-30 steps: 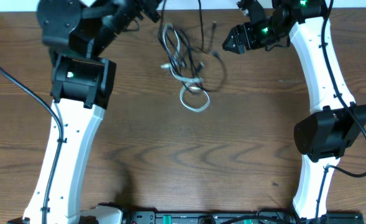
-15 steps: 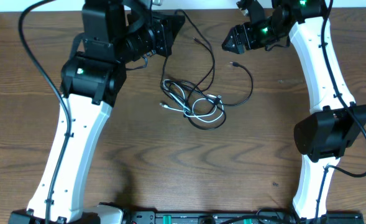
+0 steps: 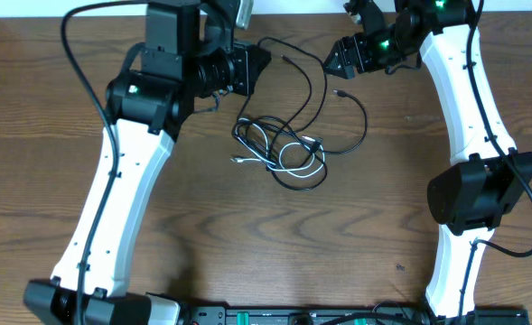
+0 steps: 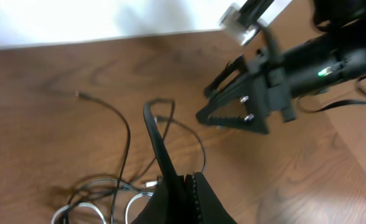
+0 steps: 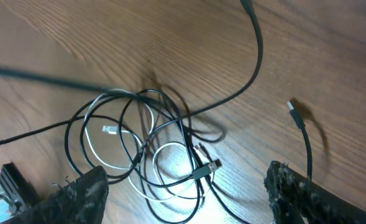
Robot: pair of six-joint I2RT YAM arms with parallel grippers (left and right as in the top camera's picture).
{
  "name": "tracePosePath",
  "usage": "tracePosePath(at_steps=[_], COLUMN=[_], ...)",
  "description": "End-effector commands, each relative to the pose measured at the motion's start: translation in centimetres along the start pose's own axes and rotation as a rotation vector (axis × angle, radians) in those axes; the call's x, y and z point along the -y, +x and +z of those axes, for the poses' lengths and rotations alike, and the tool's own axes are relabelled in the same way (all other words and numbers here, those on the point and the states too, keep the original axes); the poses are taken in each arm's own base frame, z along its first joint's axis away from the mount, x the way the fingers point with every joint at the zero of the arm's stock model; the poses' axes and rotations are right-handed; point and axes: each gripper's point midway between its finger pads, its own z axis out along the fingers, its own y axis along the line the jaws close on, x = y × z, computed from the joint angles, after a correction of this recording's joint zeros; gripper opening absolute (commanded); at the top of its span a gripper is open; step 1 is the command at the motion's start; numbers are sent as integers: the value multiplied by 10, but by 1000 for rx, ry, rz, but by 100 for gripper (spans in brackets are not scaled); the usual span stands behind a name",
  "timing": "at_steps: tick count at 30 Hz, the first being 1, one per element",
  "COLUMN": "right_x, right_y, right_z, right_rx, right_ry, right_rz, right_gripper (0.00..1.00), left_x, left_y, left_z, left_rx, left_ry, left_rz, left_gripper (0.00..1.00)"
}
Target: Untangle cables
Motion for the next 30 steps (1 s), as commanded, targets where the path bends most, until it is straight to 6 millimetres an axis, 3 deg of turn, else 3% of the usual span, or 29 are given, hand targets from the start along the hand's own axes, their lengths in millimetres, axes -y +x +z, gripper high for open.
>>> tracePosePath(at_steps=[1,4,8,17,25,30], right_x=[-2,-2,-2,-2,13,12], right_y=[0,0,1,1,2,3], right_z=[2,2,2,2,2,2], right_rx=[-4,-4,-4,-4,-13,-14], right_ry=[-15,-15,-15,-13,69,68], right_rz=[-10,-10,-9,-10,48,56], right_gripper=[79,79,79,79,80,80], left_x=[-8,-13,-23,-69,-81,-92], left_y=[7,15,24,41,53,59], left_z=[11,18,21,11,4,-2], left_rx=[-42,-75,-111,-164,-210,-229], left_ry=[-12,-18,-59,-325,-388,-409], left_rz=[-5,-20,-11,-31,-51,-81], left_gripper=[8,17,39,63,76,77])
